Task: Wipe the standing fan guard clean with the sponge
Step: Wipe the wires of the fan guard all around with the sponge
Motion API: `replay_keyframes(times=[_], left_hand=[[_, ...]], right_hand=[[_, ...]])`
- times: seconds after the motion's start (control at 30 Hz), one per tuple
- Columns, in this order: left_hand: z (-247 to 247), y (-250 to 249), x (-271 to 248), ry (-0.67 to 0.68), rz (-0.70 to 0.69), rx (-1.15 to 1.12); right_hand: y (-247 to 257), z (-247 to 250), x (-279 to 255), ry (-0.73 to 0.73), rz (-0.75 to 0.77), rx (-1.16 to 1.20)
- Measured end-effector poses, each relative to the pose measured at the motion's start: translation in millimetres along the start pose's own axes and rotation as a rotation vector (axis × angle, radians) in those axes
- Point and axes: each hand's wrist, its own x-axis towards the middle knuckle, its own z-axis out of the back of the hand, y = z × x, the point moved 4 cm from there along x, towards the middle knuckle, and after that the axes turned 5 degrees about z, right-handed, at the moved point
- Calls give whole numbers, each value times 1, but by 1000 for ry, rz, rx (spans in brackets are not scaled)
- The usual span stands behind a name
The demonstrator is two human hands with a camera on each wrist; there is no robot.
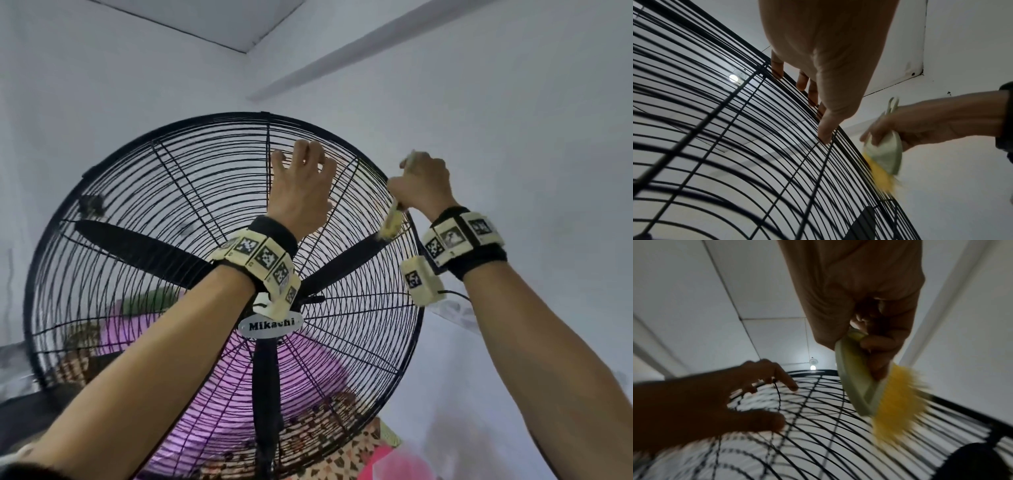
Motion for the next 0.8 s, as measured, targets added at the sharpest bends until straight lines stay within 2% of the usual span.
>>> replay_keyframes(times=[0.13,0.23,0.37,0.5,0.6,0.67,0.8], left_hand=[[-2,7,1,4,14,-5],[-2,11,2,16,17,-36],[-2,8,3,3,2,-31],[-2,5,1,-19,3,15],[-2,4,1,-27,-1,13],[-1,3,2,-19,-3,14],[-1,5,1,-21,9,-16]], right_hand=[[8,-4,15,-49,-68,623],[3,-12,8,-59,-143,861],[-33,-14,3,-58,-234,849],[-74,-13,-10,-42,-272,534],[-79,-12,-12,-17,-245,401],[-68,-11,-5,-60,-233,453],[-29,-21,8,-69,-171,839]])
